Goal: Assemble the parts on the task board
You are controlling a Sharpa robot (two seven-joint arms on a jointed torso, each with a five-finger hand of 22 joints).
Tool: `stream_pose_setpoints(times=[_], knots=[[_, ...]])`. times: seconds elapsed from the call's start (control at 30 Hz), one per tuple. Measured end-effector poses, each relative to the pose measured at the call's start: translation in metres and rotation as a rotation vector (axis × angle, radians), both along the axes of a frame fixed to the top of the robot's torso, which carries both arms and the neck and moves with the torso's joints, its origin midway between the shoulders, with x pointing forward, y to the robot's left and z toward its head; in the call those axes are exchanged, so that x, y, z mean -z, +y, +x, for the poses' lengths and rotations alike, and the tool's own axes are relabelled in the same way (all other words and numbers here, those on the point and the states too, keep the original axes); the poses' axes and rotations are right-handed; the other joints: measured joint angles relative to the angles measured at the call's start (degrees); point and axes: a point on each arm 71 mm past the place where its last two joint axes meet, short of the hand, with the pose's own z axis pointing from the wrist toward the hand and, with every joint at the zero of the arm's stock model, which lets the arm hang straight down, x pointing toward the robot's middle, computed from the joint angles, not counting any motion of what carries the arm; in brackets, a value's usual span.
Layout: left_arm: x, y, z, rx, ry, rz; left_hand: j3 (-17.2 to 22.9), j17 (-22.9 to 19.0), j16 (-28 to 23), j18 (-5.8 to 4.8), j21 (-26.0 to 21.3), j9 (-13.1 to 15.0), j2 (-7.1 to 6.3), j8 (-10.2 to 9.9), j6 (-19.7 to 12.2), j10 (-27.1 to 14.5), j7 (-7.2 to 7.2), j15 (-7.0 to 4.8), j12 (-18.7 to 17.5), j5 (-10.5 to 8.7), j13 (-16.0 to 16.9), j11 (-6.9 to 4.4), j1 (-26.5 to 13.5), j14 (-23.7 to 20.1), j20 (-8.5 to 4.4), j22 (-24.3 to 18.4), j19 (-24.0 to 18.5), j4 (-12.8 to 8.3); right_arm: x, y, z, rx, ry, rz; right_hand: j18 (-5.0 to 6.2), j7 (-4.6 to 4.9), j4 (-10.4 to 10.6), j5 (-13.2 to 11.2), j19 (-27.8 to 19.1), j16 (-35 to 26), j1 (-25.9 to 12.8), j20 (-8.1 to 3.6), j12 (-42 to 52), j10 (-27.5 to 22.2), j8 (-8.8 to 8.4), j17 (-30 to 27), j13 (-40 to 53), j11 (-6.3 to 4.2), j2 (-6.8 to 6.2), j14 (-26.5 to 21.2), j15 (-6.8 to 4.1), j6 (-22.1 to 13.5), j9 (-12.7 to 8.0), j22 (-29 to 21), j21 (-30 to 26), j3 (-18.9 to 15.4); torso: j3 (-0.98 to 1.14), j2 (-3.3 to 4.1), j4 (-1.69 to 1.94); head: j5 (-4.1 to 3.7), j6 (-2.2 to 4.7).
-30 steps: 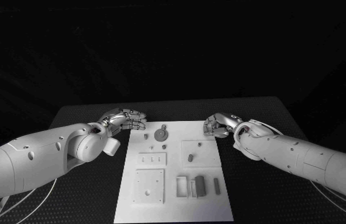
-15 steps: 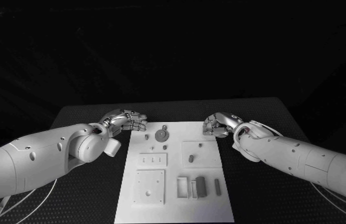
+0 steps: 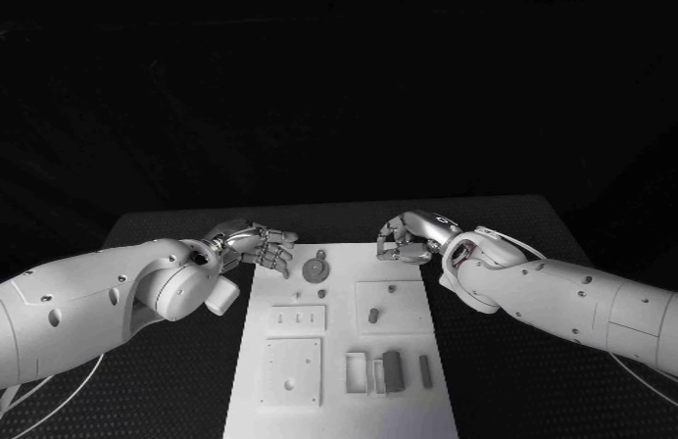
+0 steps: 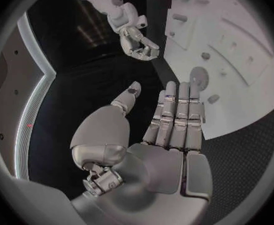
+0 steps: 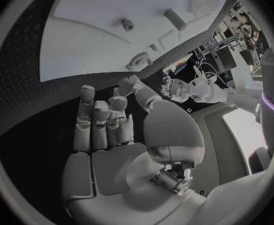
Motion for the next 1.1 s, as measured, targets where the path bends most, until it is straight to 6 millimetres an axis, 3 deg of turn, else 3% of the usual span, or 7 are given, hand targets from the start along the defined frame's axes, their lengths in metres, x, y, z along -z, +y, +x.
stream_pose_setpoints(times=[0.13,0.27,0.47,0.5,0.7,0.87,1.1], knots=[[-0.004,-0.006,0.001,0.007,0.024,0.073,-1.6,4.0,4.3,-0.01,2.4,0.4,-0.54,0.7,2.9,3.2,-1.08,-1.91,5.0,0.00,3.5,-2.04,-1.1,3.5,-1.42,1.5,3.1,-0.3,-0.007,0.015,-0.006,-0.027,0.003,-0.015,0.00,0.01,0.0,0.0,0.1,0.3,-0.8,-0.09,0.2,0.0,-0.27,0.1,0.2,0.00,-0.01,0.0,-0.02,0.0,0.0,0.0,0.0,0.0,-0.04,-0.23,-0.05,0.18,0.27],[-0.017,-0.015,0.005,0.023,0.022,0.125,-3.6,10.5,13.0,-0.01,6.7,0.6,-0.22,0.7,4.7,-0.2,-1.98,-3.27,16.6,0.00,12.3,-3.41,-1.5,1.4,-3.31,5.2,3.2,-0.7,-0.012,0.028,-0.012,-0.052,0.006,-0.024,0.00,0.33,0.2,0.0,0.2,0.4,-1.1,-0.21,0.2,0.2,-0.57,0.2,0.4,0.20,-0.36,0.1,0.06,-0.1,0.1,0.0,0.2,0.2,-0.10,-0.64,-0.14,0.61,0.35],[-0.023,-0.038,0.006,0.077,0.028,0.182,-3.9,15.3,22.8,-0.01,12.7,0.6,-0.20,0.4,5.9,-3.4,-3.00,-6.02,32.2,0.00,23.5,-4.65,-1.4,2.9,-5.74,9.9,5.5,-0.7,-0.017,0.055,-0.021,-0.100,0.002,-0.031,0.00,0.33,0.3,0.0,0.9,0.9,-1.3,-0.51,0.7,0.2,-0.59,0.5,0.9,0.20,-0.57,0.5,0.09,-0.1,0.2,0.0,0.7,0.3,-0.32,-1.29,-0.29,1.29,0.39],[-0.023,-0.041,0.005,0.086,0.030,0.187,-3.6,15.8,24.4,-0.02,13.7,0.6,0.08,0.2,5.9,-4.4,-3.01,-6.40,34.8,0.00,25.4,-4.85,-1.2,2.7,-6.16,10.7,5.5,-1.0,-0.017,0.058,-0.022,-0.107,0.001,-0.032,0.00,0.34,0.3,0.0,1.0,1.0,-1.4,-0.62,1.0,0.4,-0.60,0.5,1.0,0.34,-0.61,0.6,0.09,-0.1,1.0,0.0,0.8,0.3,-0.36,-1.43,-0.31,1.52,0.39],[-0.020,-0.055,0.002,0.119,0.041,0.218,-1.7,15.4,27.0,-0.02,15.1,0.5,0.69,-0.5,6.0,-7.0,-3.18,-7.03,39.2,0.00,28.4,-4.85,-0.5,2.3,-7.07,12.5,4.8,-0.9,-0.019,0.080,-0.028,-0.146,-0.002,-0.039,0.00,0.51,0.4,0.0,1.2,1.3,-1.4,-0.82,1.1,0.6,-0.63,0.6,1.3,0.20,-0.61,0.8,0.06,0.1,1.0,0.0,1.0,0.4,-0.53,-1.88,-0.40,2.37,0.16],[-0.019,-0.062,0.001,0.134,0.045,0.239,-1.5,14.8,27.6,-0.02,15.5,0.4,0.66,-0.7,6.0,-7.4,-3.18,-7.01,39.8,0.00,28.7,-4.87,-0.6,1.9,-6.96,13.1,4.4,-0.7,-0.020,0.088,-0.031,-0.162,-0.007,-0.042,0.00,0.50,0.5,0.0,1.4,1.3,-1.4,-1.02,1.2,0.6,-0.89,0.7,1.4,0.20,-0.61,0.9,0.08,0.1,1.0,0.0,1.2,0.5,-0.68,-2.12,-0.43,2.50,-0.07],[-0.017,-0.070,-0.003,0.162,0.051,0.274,-1.5,14.2,28.3,-0.02,15.7,0.5,-0.85,-0.7,6.2,-7.8,-3.02,-7.02,40.2,0.00,28.8,-4.87,-2.1,1.5,-7.24,13.5,4.1,-0.7,-0.021,0.096,-0.034,-0.175,-0.013,-0.042,0.00,0.49,0.3,0.0,1.4,1.3,-1.6,-1.03,1.3,0.9,-1.06,0.7,1.5,0.09,-0.83,1.2,0.06,0.5,2.1,0.0,1.3,0.7,-0.66,-2.15,-0.40,2.43,-0.30]])
